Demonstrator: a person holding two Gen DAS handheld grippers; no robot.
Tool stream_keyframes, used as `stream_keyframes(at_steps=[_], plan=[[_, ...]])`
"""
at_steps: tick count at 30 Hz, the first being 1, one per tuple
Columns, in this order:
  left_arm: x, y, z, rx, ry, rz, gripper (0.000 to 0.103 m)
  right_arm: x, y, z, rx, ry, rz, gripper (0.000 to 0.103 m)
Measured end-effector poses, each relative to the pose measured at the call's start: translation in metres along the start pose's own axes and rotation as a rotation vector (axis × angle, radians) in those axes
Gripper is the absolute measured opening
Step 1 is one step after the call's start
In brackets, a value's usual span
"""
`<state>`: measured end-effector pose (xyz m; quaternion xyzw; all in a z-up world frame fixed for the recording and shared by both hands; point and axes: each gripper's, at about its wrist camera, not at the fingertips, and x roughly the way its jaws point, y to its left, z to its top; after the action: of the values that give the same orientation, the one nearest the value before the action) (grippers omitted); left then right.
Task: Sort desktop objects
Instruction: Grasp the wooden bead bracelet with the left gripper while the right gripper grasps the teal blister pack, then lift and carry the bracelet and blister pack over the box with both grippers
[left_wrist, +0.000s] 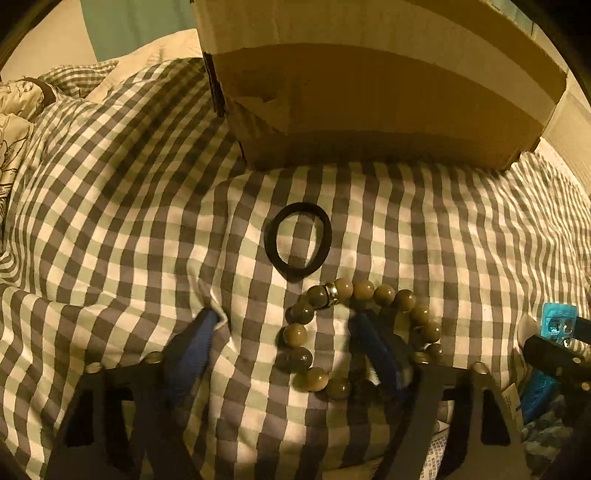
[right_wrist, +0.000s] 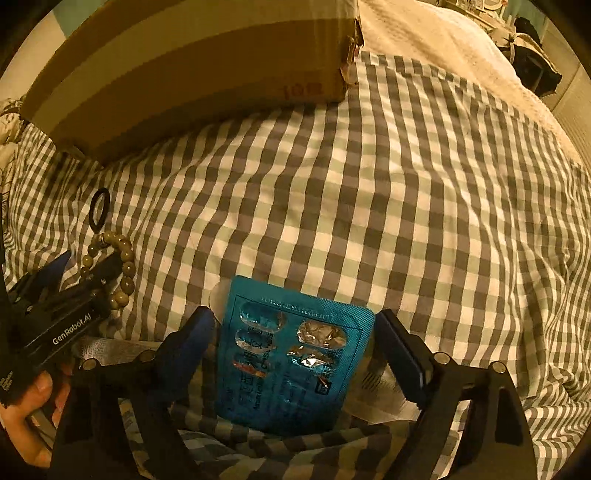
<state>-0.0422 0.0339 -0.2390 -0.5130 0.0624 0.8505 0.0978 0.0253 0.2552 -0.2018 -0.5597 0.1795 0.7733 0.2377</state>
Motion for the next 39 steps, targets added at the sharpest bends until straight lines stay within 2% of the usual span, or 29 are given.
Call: stream_keyframes(at_steps=[3,4,5,8,14,19,24,39], plan=[[-0.008,0.003,-0.004,-0.012,-0.017,0.010,0.048,-0.007,-0.002,-0.003,0.008,-0.021,0.021,0.069],[-0.011,0.004,-0.004,-0.013,-0.023,0.015,0.033,-0.010,-0.002,-0.004,0.009,-0.030,0.027,0.068],[-0.014,0.005,-0.005,-0.013,-0.028,0.018,0.022,-0.013,-0.001,-0.006,0.008,-0.044,0.037,0.068],[-0.022,0.011,-0.009,-0.035,-0.035,0.006,0.013,-0.027,0.002,-0.010,-0.005,-0.091,0.062,0.068],[-0.046,0.015,-0.011,-0.046,-0.087,-0.034,0.011,-0.058,0.003,-0.011,-0.012,-0.197,0.117,0.068],[-0.059,0.008,0.008,-0.035,-0.142,-0.053,0.011,-0.082,0.007,-0.005,-0.038,-0.291,0.165,0.068],[-0.073,0.018,0.022,-0.036,-0.213,-0.028,0.011,-0.093,0.017,-0.002,-0.071,-0.353,0.160,0.068],[-0.140,0.021,0.031,-0.025,-0.427,-0.041,0.011,-0.145,0.028,-0.006,-0.109,-0.562,0.196,0.068]])
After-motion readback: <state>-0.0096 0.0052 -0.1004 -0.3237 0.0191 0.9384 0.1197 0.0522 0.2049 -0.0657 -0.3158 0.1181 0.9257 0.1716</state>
